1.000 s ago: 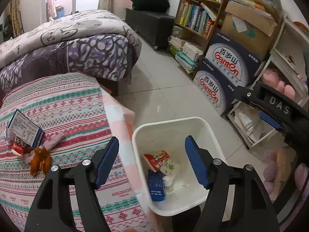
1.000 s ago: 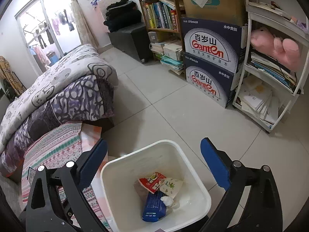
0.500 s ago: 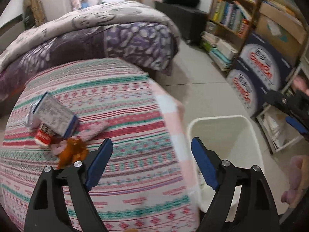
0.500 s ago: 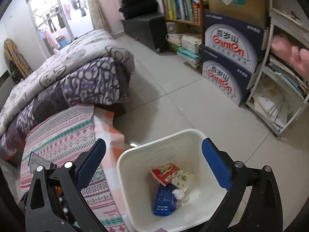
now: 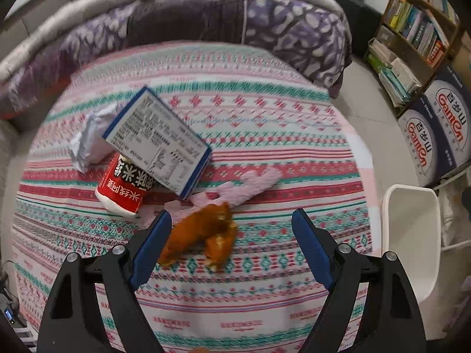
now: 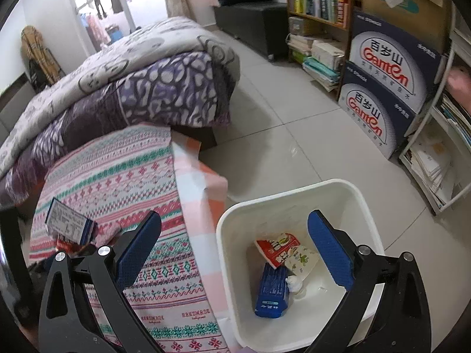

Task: Collect trash
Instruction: 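Grasp an orange snack piece with the left tool while the right tool grasps another orange piece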

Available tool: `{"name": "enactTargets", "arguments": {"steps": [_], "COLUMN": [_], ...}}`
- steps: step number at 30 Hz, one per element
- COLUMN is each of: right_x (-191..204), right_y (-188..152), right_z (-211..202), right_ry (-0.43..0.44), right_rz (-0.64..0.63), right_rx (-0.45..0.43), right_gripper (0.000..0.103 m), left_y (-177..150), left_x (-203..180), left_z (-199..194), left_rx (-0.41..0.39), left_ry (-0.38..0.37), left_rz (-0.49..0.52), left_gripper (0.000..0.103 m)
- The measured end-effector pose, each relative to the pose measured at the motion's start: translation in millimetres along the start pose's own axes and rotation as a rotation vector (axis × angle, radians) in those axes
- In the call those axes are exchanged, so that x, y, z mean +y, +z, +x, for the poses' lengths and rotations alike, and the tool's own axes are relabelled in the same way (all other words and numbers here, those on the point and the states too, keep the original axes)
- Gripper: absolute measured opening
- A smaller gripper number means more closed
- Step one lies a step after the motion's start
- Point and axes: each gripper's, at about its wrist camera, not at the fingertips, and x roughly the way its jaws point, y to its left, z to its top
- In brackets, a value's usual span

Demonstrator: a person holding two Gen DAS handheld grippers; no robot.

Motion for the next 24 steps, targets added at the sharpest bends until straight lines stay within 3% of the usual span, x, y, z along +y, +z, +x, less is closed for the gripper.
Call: {"name": "enactTargets", "arguments": {"steps": [4,10,14,19,24], "right_x": [6.8,13.7,12.8,16.9,32.2], "right_y": [0.3,-0.4,0.1,-0.8,-5.6], "right_z": [5.2,9.0,9.3,10.9,17.1], "right_ry": [0.011,0.030,0.038,0.046,0.057], "right_rz": [-0.014,-0.026,-0.022,-0.031,-0.058], "right_rx": [0.018,0.040,0.046,0.055,0.074], "right_gripper": [0.096,0.096,0.096,0.096,0.096], "left_y": [10.3,12.8,8.1,4.4,3.7], "left_x": [22.3,21.7,8.2,14.5,32.6], "left_z": [14.6,19.4,22.4,34.1,24.1], "left_rx": [0.087,0.105,0.107,0.131,0.104], "left_ry": [-0.071,-0.097,-0.024,0.018,-0.054], "left_rz": [-0.002,0.045,0.103,0.080,0.020], "left_gripper": [0.074,0.068,0.064,0.040,0.027]}}
